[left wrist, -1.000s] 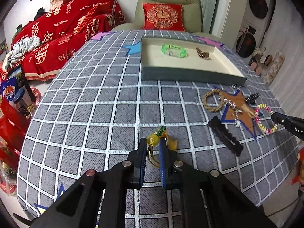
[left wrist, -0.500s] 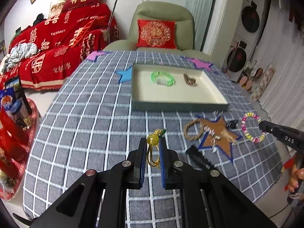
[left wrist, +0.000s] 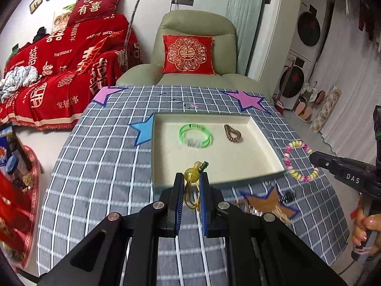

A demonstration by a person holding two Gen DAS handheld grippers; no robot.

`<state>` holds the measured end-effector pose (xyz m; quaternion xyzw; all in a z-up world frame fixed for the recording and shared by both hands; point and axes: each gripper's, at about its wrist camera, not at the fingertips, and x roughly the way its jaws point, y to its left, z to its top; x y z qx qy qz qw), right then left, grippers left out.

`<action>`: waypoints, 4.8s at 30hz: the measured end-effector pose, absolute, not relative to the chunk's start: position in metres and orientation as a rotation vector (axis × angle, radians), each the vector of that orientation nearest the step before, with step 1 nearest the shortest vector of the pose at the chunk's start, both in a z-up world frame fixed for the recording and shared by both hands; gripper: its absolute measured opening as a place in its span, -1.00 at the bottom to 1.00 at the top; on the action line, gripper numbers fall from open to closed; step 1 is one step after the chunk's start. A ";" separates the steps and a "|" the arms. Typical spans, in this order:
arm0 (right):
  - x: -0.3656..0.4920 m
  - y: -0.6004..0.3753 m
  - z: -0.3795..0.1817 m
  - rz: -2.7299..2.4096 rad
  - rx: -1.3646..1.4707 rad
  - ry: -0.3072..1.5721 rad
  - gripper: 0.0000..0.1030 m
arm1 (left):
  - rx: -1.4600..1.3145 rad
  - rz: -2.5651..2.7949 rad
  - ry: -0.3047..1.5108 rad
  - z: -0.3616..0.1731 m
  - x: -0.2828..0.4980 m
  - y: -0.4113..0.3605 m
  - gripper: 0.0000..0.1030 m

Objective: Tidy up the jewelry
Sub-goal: 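Carry both into the pale tray and open both tools to release them, then withdraw both tools from the tray toward the black hair clips, then grasp the black rectangular hair clip with the left tool while the right tool grasps the black claw clip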

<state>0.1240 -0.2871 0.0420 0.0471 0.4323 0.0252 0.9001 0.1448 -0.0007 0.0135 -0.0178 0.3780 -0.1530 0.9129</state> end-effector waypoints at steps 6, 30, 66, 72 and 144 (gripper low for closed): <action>0.177 -0.285 0.024 0.060 0.103 0.938 -0.80 | -0.026 -0.328 0.813 0.004 0.195 -0.018 -0.60; 0.287 -0.299 -0.079 0.002 0.154 1.129 -0.80 | 0.082 -0.231 1.023 -0.090 0.310 -0.063 -0.60; 0.207 -0.315 -0.001 0.091 0.365 0.960 0.64 | 0.114 -0.193 0.858 -0.026 0.208 -0.064 1.00; 0.167 -0.312 0.007 0.113 0.384 0.937 0.68 | 0.091 -0.193 0.876 -0.024 0.169 -0.055 1.00; 0.117 -0.306 -0.075 -0.067 0.080 1.071 -0.29 | 0.089 -0.191 1.033 -0.104 0.074 -0.096 0.58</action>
